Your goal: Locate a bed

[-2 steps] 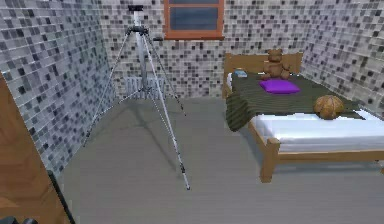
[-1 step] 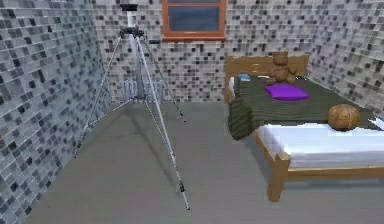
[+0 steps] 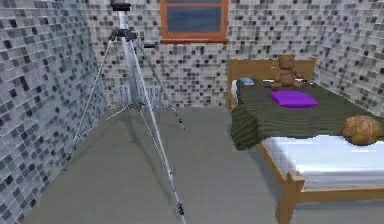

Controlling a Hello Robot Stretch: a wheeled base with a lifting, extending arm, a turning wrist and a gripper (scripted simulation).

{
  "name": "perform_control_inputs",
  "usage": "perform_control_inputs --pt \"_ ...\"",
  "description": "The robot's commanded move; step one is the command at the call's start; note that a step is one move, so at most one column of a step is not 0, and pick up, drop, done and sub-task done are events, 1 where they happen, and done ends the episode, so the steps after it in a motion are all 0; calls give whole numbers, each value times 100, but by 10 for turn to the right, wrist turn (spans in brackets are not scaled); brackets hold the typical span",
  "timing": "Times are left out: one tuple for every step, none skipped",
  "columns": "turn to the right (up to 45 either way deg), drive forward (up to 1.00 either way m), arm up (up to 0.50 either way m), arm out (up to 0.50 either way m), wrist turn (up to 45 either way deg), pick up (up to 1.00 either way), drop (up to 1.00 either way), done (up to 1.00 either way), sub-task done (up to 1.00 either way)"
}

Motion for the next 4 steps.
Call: perform_control_inputs --pt "450 0 0 0 0 0 0 0 0" --pt "450 0 0 0 0 0 0 0 0" --pt "90 0 0 0 0 0 0 0 0" --pt "0 25 0 0 0 0 0 0 0"
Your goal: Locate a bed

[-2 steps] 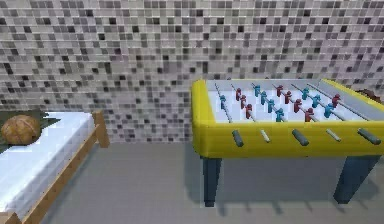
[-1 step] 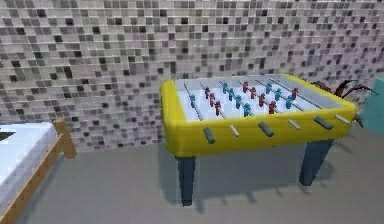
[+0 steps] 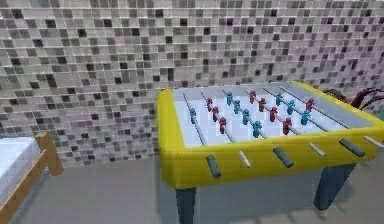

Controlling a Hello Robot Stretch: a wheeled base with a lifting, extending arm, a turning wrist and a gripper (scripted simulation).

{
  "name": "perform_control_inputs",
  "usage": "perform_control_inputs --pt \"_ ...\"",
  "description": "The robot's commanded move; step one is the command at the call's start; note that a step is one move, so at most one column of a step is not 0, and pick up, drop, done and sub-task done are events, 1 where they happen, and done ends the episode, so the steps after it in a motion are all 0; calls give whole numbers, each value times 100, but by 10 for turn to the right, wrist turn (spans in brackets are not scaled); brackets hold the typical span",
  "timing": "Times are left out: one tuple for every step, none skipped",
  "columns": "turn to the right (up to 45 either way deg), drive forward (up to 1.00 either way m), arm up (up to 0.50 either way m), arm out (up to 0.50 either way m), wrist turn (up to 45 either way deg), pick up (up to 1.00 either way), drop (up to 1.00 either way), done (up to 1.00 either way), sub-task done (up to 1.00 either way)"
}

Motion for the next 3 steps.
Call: perform_control_inputs --pt "-450 0 0 0 0 0 0 0 0" --pt "-360 0 0 0 0 0 0 0 0" --pt "0 20 0 0 0 0 0 0 0"
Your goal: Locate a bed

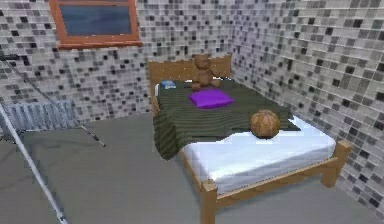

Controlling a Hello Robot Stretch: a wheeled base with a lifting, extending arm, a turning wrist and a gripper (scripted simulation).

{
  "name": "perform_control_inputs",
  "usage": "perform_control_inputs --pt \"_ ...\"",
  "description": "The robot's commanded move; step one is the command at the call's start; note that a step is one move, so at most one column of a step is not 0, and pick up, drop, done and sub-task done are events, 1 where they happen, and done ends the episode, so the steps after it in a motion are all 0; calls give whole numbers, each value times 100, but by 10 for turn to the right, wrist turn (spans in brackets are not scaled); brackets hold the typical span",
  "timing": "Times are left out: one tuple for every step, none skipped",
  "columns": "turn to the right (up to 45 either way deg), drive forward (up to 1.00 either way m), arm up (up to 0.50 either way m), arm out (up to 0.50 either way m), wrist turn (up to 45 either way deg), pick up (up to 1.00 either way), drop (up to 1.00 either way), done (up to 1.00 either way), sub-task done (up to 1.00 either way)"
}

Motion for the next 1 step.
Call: perform_control_inputs --pt "0 0 0 0 0 0 0 100 0"
